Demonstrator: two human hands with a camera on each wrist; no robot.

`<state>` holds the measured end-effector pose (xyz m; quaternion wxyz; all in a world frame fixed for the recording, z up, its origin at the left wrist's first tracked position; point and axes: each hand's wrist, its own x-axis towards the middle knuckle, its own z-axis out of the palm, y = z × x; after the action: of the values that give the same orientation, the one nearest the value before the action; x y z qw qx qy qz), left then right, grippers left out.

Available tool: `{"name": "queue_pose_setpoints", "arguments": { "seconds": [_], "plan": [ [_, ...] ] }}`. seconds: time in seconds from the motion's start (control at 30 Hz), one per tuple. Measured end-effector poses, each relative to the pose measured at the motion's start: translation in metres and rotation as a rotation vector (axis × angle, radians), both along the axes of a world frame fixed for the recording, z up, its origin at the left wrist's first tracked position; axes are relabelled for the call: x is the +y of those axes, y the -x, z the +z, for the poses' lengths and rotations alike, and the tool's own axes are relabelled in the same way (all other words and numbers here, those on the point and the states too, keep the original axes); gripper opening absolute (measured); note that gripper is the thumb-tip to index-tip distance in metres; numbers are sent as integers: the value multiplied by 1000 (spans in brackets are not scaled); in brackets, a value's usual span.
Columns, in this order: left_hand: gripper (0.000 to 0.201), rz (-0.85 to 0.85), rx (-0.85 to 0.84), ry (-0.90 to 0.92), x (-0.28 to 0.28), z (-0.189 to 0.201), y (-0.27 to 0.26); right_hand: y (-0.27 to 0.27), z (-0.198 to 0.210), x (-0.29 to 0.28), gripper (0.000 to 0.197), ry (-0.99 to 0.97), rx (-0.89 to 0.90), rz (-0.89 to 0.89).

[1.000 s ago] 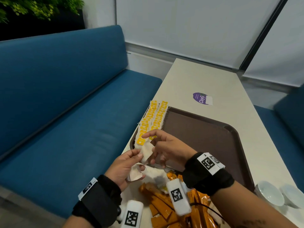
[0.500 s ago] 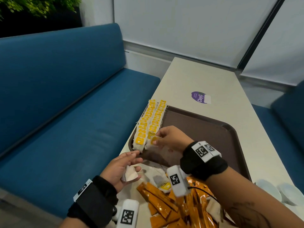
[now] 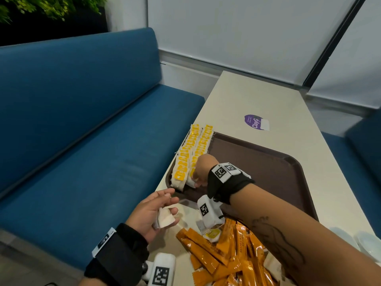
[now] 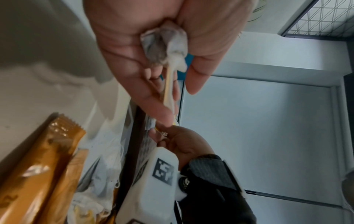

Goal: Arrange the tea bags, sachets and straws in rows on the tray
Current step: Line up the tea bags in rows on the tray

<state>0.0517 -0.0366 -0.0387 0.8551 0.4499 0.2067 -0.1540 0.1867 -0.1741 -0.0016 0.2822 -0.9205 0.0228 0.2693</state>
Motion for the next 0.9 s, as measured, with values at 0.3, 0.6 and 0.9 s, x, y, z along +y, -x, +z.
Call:
{"name": "queue_pose_setpoints", "arguments": {
  "seconds": [0.3,0.6,0.9],
  "plan": [
    [16,68,-27,25,-10,10,-2,10,19,-16,24,-5,-265,50],
    [21,80,-62,130,-27,31,-5,104,38,-33,35,-136,-351,531],
    [16,-35,-28,109,-30,31,10,110,34,-44,18,-435,-375,270]
  ]
}}
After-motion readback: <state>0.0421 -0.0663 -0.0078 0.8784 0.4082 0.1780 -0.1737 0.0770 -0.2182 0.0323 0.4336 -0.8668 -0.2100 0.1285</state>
